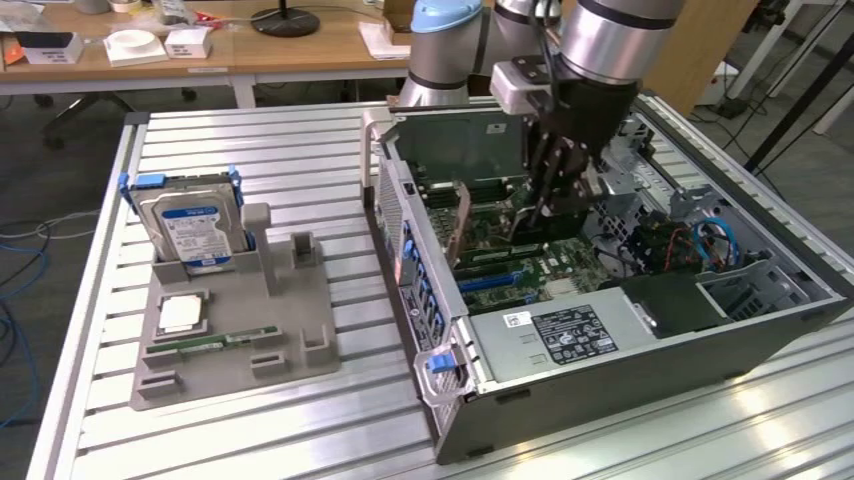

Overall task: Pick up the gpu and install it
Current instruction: 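Insert the gpu into the slot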

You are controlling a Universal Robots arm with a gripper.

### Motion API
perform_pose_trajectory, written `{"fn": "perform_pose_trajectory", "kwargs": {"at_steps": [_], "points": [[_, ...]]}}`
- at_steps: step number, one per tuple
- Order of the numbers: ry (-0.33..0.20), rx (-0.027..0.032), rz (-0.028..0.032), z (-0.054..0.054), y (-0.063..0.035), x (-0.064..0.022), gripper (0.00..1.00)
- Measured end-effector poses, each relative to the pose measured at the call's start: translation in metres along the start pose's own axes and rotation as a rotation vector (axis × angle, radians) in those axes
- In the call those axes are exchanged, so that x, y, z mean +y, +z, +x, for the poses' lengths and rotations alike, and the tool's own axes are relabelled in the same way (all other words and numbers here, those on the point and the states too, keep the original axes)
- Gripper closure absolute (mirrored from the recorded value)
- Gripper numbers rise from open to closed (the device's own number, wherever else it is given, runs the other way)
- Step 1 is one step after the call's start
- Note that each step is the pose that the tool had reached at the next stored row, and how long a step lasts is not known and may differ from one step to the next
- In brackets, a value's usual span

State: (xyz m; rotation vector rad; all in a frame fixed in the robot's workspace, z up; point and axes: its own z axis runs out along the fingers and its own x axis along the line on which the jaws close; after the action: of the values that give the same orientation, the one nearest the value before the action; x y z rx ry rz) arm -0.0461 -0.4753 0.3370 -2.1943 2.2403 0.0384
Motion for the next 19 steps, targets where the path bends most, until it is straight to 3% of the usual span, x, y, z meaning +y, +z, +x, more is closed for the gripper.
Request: {"fn": "perform_pose_trajectory", "kwargs": {"at_steps": [4,10,13,16,19], "points": [[0.001,-0.0002,0.0003,0.011,0.0027,0.0014,0.74],[0.002,0.0000,0.0003,0.014,0.0137,0.0155,0.74],[0.007,0.0000,0.0000,0.013,0.0183,0.0119,0.74],[0.007,0.0000,-0.0020,0.013,0.0192,0.0009,0.74],[0.009,0.0003,-0.0021,0.006,0.0246,0.0013,0.74]]}}
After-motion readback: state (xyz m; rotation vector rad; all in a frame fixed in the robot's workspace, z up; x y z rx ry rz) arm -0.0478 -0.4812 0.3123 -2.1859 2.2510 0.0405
